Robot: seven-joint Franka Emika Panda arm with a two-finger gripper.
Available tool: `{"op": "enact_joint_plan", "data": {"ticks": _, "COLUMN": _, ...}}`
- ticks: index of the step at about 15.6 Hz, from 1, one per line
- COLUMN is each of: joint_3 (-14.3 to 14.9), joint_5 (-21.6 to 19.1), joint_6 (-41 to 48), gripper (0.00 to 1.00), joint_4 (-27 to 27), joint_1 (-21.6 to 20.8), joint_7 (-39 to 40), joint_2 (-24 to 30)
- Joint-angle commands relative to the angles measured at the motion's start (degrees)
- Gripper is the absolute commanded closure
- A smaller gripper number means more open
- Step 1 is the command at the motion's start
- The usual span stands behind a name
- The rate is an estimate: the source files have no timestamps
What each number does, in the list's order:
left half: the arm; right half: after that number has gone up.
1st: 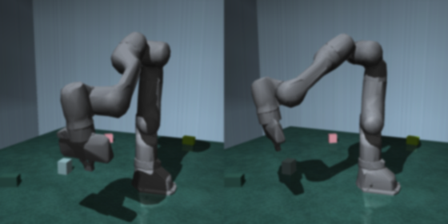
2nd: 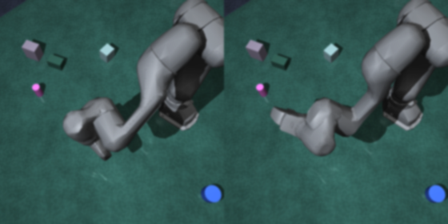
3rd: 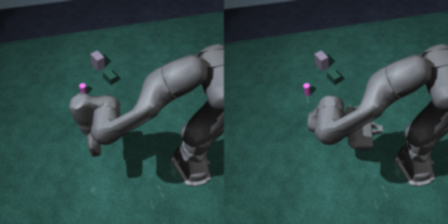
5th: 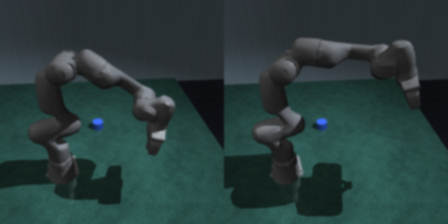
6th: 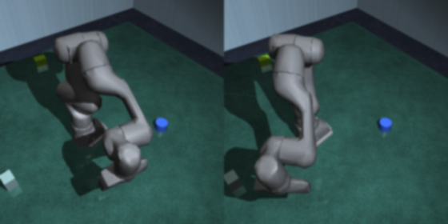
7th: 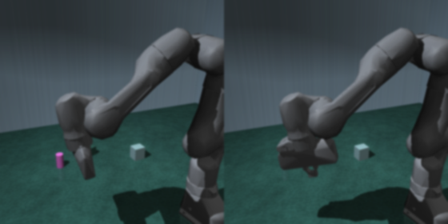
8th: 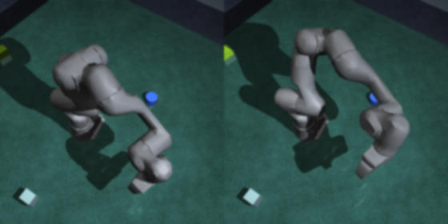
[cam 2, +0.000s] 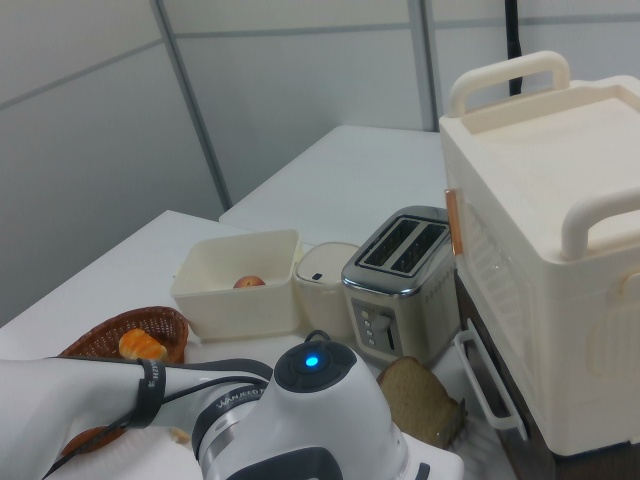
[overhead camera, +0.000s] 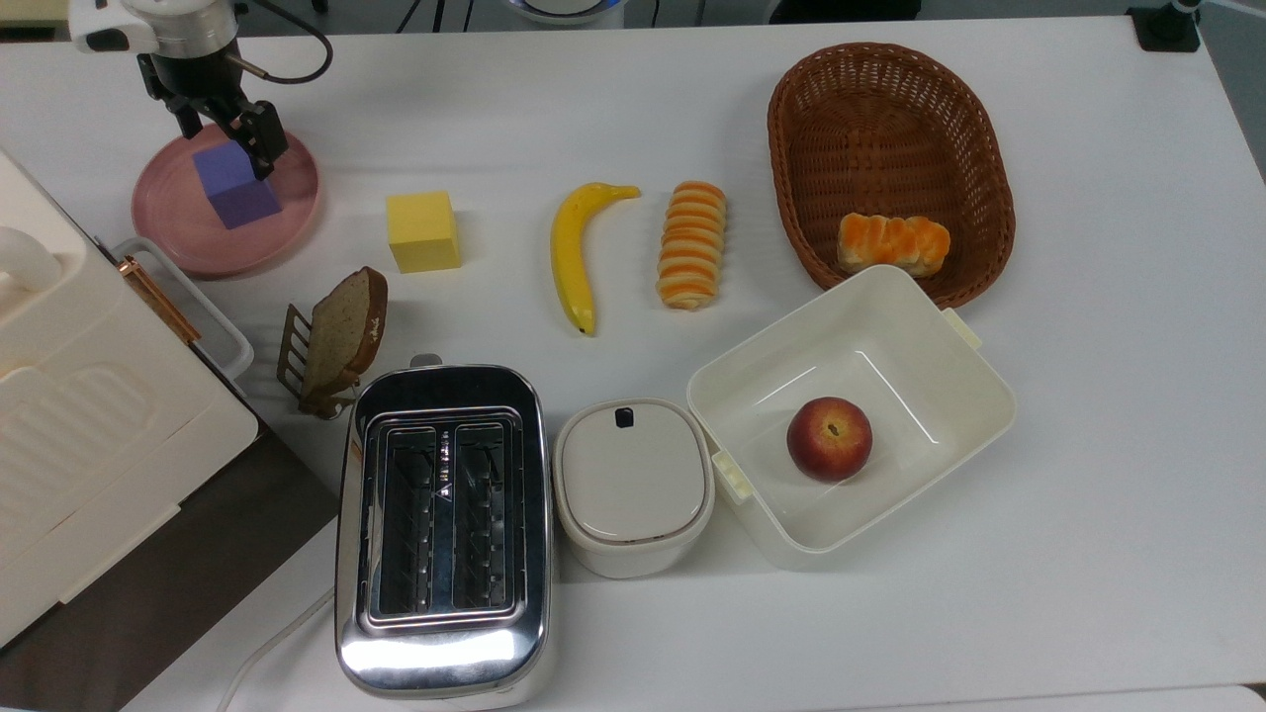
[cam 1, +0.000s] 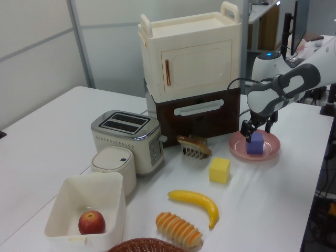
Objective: Put the purple cube on a plate
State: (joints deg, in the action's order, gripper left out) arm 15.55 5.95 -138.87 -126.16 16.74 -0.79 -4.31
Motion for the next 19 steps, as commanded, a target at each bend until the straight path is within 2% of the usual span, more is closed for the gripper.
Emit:
{"op": "enact_joint_plan", "data": {"ticks": 1, "joint_3": -0.2, "joint_5": -0.9, "joint_6": 2.2, "gripper": 0.0, "joint_4": 0.3, "joint_1": -2.6, "joint_7": -0.9, "joint_2": 2.0}}
{"op": "enact_joint_plan", "data": {"ticks": 2, "joint_3": -0.2, "joint_5": -0.7, "joint_6": 6.5, "gripper": 0.0, "joint_4": 0.7, "joint_1": -5.6, "joint_7": -0.8, "joint_2": 4.0}}
{"op": "enact_joint_plan", "data": {"ticks": 4, "joint_3": -0.2, "joint_5": -0.1, "joint_6": 19.0, "gripper": 0.0, "joint_4": 5.5, "joint_1": -11.3, "joint_7": -0.8, "joint_2": 7.5}}
{"op": "enact_joint_plan", "data": {"ticks": 6, "joint_3": -0.2, "joint_5": -0.8, "joint_6": 33.9, "gripper": 0.0, "joint_4": 14.4, "joint_1": -14.5, "joint_7": -1.6, "joint_2": 8.3}}
{"op": "enact_joint_plan", "data": {"ticks": 7, "joint_3": -0.3, "joint_5": -1.3, "joint_6": 38.5, "gripper": 0.0, "joint_4": 18.4, "joint_1": -15.8, "joint_7": -2.5, "joint_2": 8.3}}
{"op": "enact_joint_plan", "data": {"ticks": 8, "joint_3": -0.3, "joint_5": -2.2, "joint_6": 40.1, "gripper": 0.0, "joint_4": 20.8, "joint_1": -17.2, "joint_7": -4.0, "joint_2": 8.3}}
{"op": "enact_joint_plan", "data": {"ticks": 13, "joint_3": -0.7, "joint_5": -2.9, "joint_6": 39.4, "gripper": 0.0, "joint_4": 23.0, "joint_1": -25.0, "joint_7": -9.0, "joint_2": 9.4}}
{"op": "enact_joint_plan", "data": {"ticks": 19, "joint_3": -1.0, "joint_5": -5.1, "joint_6": 42.3, "gripper": 0.0, "joint_4": 26.3, "joint_1": -27.4, "joint_7": -9.3, "joint_2": 9.5}}
